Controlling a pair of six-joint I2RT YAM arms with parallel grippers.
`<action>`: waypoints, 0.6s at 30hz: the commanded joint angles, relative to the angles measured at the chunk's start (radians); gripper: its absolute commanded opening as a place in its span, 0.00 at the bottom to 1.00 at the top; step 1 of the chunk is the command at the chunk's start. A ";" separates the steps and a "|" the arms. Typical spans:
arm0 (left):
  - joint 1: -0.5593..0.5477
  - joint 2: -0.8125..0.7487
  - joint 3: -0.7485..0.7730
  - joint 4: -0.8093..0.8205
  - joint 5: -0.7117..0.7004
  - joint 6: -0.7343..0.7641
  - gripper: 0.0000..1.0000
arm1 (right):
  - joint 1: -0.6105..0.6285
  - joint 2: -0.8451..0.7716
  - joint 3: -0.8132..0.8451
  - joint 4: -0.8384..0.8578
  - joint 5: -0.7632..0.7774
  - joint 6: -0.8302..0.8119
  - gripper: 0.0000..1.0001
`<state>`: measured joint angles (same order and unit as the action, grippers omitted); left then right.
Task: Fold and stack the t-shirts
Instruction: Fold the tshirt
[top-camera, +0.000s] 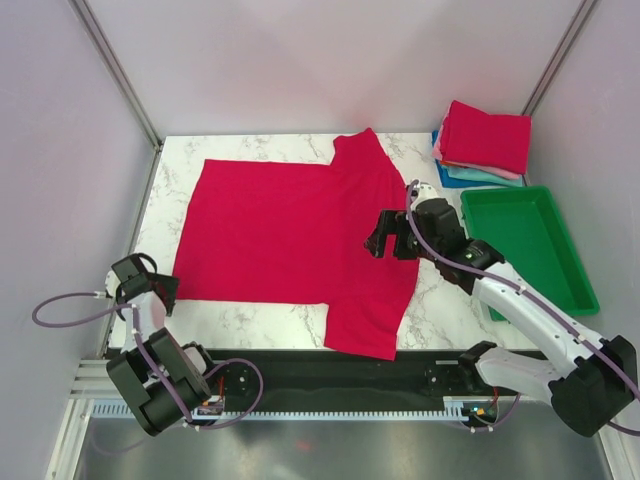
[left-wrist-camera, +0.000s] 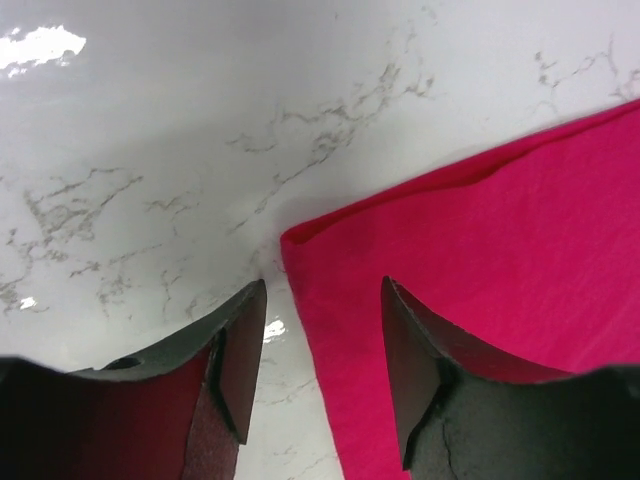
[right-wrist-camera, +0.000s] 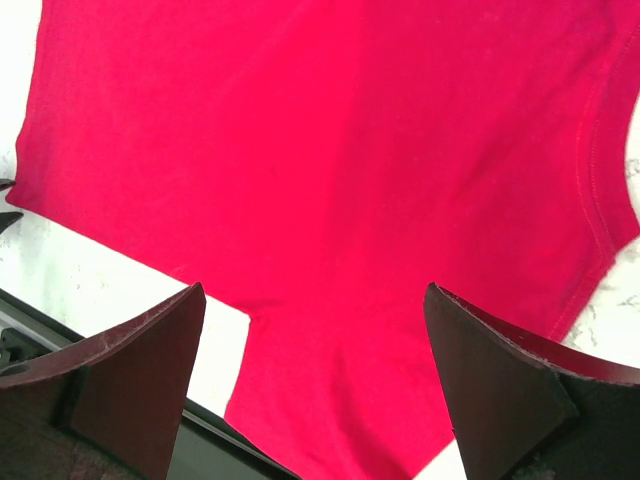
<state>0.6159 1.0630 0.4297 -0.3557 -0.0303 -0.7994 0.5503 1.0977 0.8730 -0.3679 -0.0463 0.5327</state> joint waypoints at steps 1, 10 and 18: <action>0.007 0.000 -0.023 0.061 0.026 -0.049 0.56 | 0.005 -0.044 0.012 -0.037 0.040 -0.008 0.98; 0.007 0.002 -0.043 0.159 0.090 -0.034 0.02 | 0.052 -0.102 -0.002 -0.195 0.222 0.114 0.95; 0.007 -0.054 -0.157 0.330 0.159 -0.021 0.02 | 0.546 -0.004 -0.041 -0.528 0.511 0.565 0.97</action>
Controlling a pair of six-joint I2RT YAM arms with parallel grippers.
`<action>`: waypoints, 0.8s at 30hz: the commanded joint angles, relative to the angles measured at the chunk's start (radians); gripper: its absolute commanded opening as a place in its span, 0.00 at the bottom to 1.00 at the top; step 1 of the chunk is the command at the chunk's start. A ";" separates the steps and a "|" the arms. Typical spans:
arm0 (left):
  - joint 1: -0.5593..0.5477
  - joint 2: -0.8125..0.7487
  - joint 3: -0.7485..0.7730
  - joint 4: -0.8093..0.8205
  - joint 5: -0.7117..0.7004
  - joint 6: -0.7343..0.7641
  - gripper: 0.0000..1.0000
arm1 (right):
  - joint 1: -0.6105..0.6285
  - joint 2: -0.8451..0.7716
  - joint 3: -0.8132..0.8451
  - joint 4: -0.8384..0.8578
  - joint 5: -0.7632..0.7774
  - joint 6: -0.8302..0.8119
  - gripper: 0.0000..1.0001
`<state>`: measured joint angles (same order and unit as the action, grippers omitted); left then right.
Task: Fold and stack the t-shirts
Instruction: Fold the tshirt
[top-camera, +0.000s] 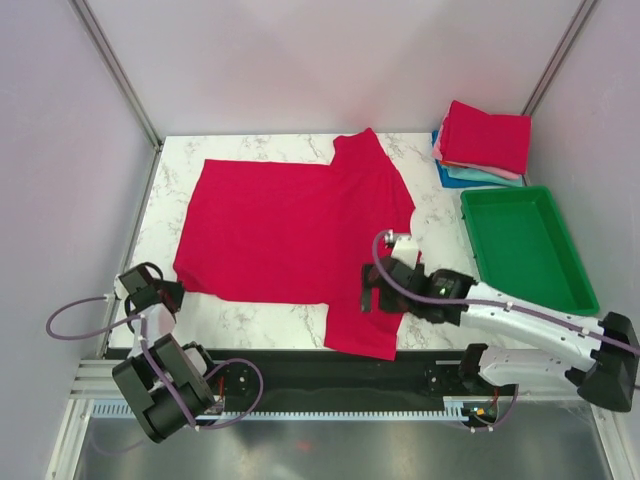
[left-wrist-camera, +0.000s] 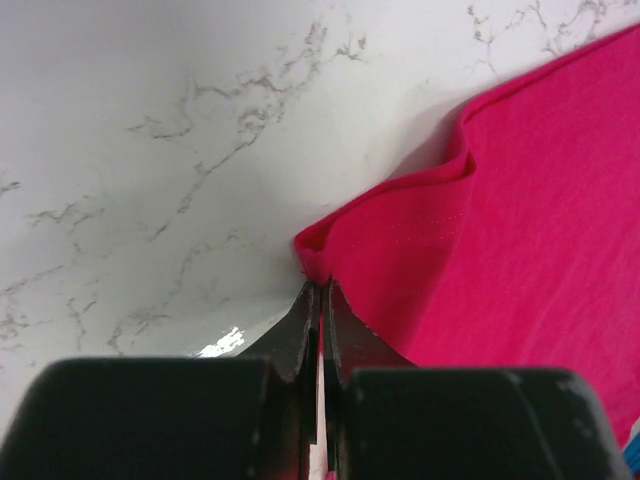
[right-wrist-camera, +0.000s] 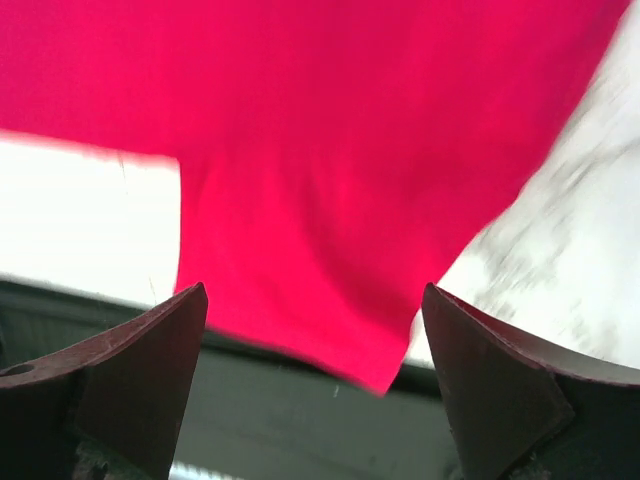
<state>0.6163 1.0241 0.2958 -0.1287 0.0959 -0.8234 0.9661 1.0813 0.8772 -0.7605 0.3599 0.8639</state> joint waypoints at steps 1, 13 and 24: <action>0.007 -0.009 -0.021 0.106 0.048 0.006 0.02 | 0.170 0.009 -0.070 -0.134 0.105 0.332 0.95; 0.007 0.082 -0.011 0.164 0.119 -0.003 0.02 | 0.602 0.141 -0.201 -0.071 0.083 0.718 0.75; 0.003 0.064 -0.009 0.156 0.125 0.007 0.02 | 0.596 0.023 -0.395 -0.010 0.228 0.830 0.68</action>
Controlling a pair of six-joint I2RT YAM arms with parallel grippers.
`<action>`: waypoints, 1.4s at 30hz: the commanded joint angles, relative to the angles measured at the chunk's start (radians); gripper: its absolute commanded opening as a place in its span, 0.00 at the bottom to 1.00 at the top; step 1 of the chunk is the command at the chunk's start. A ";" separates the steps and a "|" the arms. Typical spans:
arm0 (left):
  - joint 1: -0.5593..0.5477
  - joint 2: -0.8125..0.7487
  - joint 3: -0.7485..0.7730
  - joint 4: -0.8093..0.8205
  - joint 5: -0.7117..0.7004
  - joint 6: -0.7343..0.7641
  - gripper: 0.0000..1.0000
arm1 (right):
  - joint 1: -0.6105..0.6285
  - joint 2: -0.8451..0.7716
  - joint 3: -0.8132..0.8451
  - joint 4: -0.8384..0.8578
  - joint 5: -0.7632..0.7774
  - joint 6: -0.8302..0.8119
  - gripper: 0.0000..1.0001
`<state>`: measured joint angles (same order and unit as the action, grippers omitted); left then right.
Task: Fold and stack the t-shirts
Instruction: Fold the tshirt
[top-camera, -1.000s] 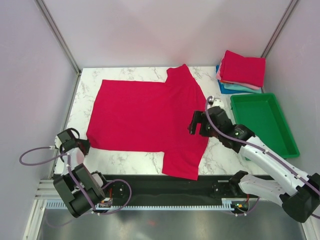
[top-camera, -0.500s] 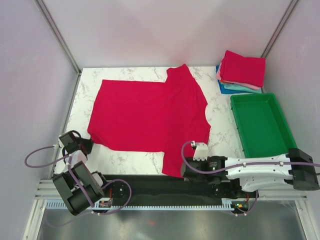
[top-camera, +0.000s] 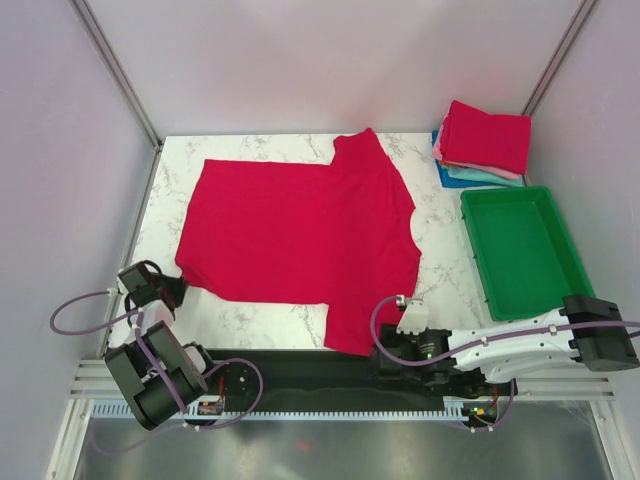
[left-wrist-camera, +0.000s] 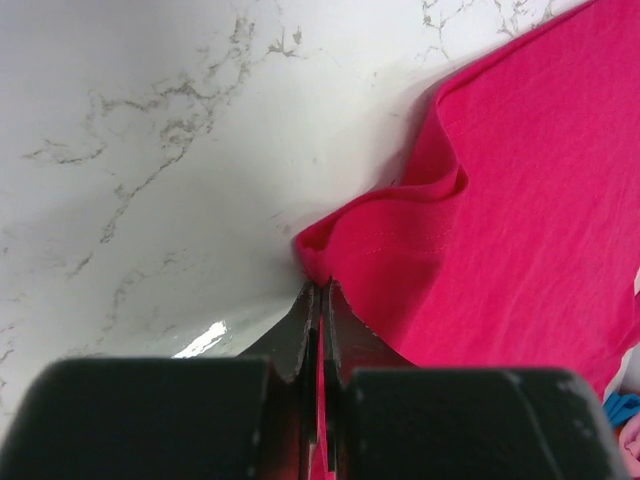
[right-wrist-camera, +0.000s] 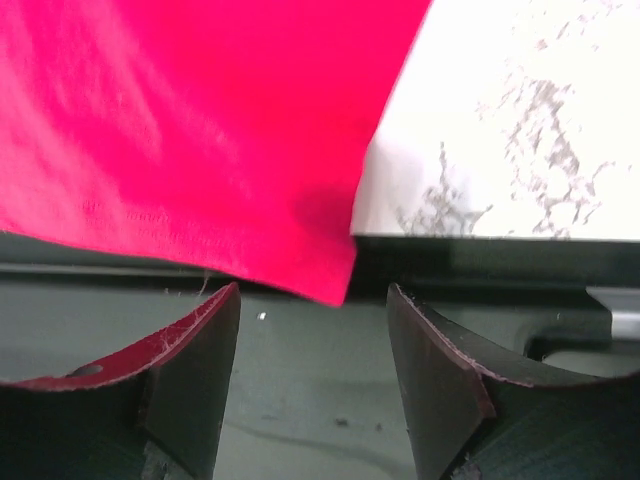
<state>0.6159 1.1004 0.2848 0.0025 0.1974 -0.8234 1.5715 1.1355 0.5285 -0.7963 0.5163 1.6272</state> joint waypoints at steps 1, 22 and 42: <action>0.004 -0.013 0.002 0.025 0.023 0.010 0.02 | -0.014 -0.048 -0.059 0.060 0.074 0.053 0.68; 0.004 -0.096 0.114 -0.195 -0.007 0.056 0.02 | -0.064 -0.134 -0.003 0.053 0.136 -0.081 0.00; 0.002 0.105 0.504 -0.539 0.154 0.260 0.02 | -0.620 -0.034 0.444 0.155 0.057 -0.778 0.00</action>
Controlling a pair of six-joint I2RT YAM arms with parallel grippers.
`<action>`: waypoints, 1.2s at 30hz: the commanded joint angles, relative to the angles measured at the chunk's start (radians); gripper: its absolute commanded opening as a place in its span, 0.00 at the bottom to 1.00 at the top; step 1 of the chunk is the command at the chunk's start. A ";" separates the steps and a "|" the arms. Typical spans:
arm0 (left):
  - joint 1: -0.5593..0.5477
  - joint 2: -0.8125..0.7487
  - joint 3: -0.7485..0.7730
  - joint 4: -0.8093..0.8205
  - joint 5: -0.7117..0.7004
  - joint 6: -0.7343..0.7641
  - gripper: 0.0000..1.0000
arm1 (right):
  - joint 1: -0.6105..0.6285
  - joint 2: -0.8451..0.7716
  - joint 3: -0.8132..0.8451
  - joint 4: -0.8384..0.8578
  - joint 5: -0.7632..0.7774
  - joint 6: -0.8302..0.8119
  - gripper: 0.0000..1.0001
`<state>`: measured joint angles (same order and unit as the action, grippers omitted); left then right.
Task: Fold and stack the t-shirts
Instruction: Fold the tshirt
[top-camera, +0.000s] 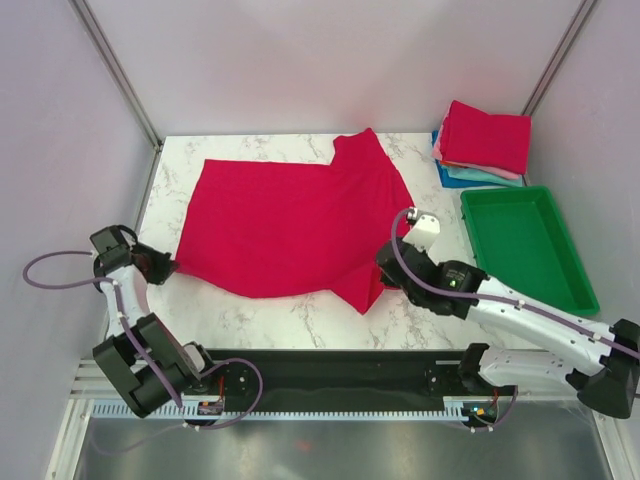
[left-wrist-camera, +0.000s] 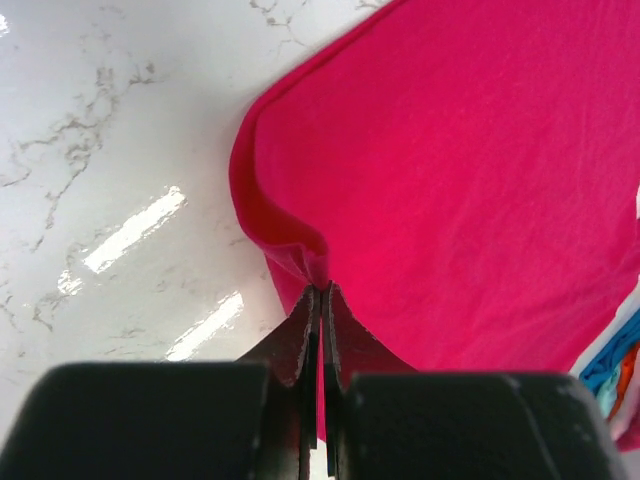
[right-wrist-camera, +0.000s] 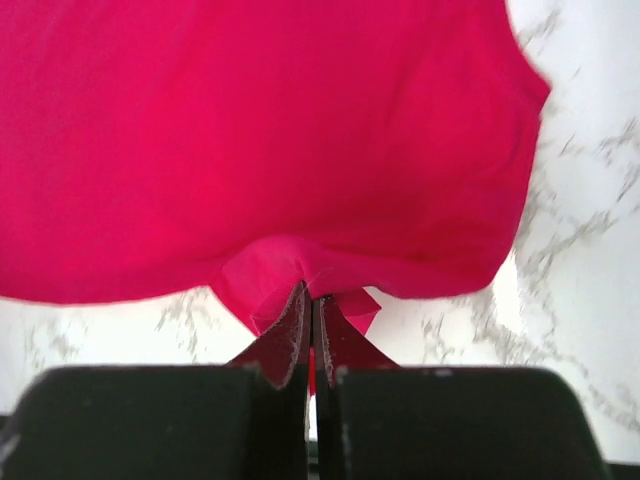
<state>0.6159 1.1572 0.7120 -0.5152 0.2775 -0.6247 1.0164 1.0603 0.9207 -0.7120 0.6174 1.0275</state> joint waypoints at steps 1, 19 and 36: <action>0.002 0.091 0.107 -0.025 0.083 0.072 0.02 | -0.087 0.055 0.066 0.084 -0.056 -0.202 0.00; -0.151 0.545 0.477 -0.049 -0.003 0.071 0.02 | -0.492 0.331 0.224 0.233 -0.271 -0.415 0.00; -0.168 0.680 0.618 -0.097 -0.089 0.077 0.02 | -0.636 0.544 0.264 0.353 -0.358 -0.488 0.00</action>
<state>0.4477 1.8267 1.2667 -0.5968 0.2356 -0.5739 0.4034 1.5787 1.1355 -0.4175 0.2722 0.5697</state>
